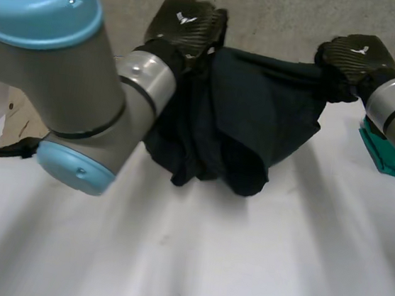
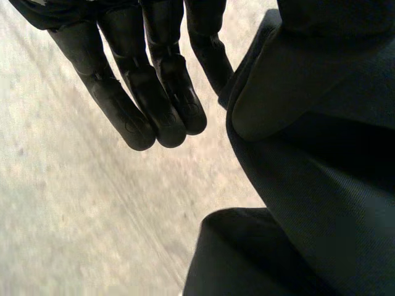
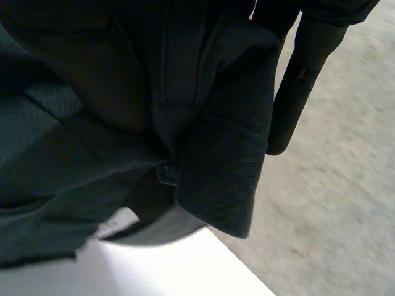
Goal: Fold the laundry.
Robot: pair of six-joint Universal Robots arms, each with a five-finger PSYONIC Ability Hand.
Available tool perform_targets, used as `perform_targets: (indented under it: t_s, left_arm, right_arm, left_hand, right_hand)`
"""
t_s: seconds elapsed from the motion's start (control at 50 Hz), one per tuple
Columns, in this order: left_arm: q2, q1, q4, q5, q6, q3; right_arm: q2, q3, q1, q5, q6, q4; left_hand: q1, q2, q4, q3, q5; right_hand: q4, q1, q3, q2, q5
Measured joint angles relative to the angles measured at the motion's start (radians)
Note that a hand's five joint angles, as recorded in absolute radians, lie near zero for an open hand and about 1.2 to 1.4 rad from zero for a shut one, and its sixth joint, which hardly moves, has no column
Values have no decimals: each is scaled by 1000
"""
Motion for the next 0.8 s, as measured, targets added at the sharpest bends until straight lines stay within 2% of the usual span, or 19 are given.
perform_targets:
  t_s: [0.06,0.18,0.22,0.26,0.28,0.3,0.32,0.36,0.42,0.48,0.62,0.68,0.8]
  left_arm:
    - [-24,33,-22,11,-12,-18]
    - [-201,125,-74,-9,40,-21]
    - [-263,154,-84,-18,79,-7]
    - [-273,159,-86,-20,86,-5]
    - [-316,184,-97,-27,129,12]
    - [-323,192,-102,-30,145,17]
    - [-322,199,-107,-33,158,20]
    - [-301,203,-112,-37,170,18]
    - [-213,199,-112,-45,171,-7]
    - [-123,184,-104,-50,161,-40]
    - [78,121,-98,-57,127,-146]
    - [108,96,-112,-71,107,-179]
    - [105,21,-161,-148,-4,-246]
  right_arm:
    - [19,-17,42,1,-54,48]
    - [182,-77,168,72,-199,115]
    - [255,-107,202,113,-236,111]
    - [268,-113,207,120,-241,109]
    - [331,-146,232,163,-269,92]
    - [351,-160,240,183,-278,83]
    - [366,-173,246,205,-286,73]
    - [370,-181,250,231,-287,62]
    - [320,-170,244,269,-260,45]
    - [242,-136,228,275,-220,40]
    - [34,0,164,227,-164,47]
    - [-17,45,134,198,-197,56]
    - [-64,114,72,93,-381,98]
  left_hand:
    - [0,0,0,0,0]
    - [0,-14,-15,-9,-9]
    - [-84,-237,-239,-225,-228]
    - [-84,-237,-239,-225,-228]
    - [-298,-556,-551,-532,-540]
    - [-343,-600,-603,-585,-594]
    - [-482,-768,-766,-746,-753]
    - [-544,-841,-843,-821,-829]
    - [-692,-961,-969,-949,-961]
    - [-732,-981,-989,-967,-962]
    - [-735,-991,-993,-973,-962]
    - [-735,-991,-993,-973,-962]
    - [-729,-985,-988,-969,-961]
  right_hand:
    - [1,0,1,0,3]
    - [1,0,13,9,3]
    - [-64,-4,-52,-38,-15]
    - [-98,-5,-77,-61,-29]
    - [-343,-168,-321,-305,-273]
    - [-517,-349,-494,-481,-450]
    - [-613,-467,-611,-601,-542]
    - [-876,-710,-850,-837,-777]
    - [-995,-801,-973,-949,-906]
    - [-1000,-801,-974,-949,-916]
    - [-1000,-801,-974,-949,-916]
    - [-1000,-801,-974,-949,-916]
    - [-932,-752,-900,-874,-853]
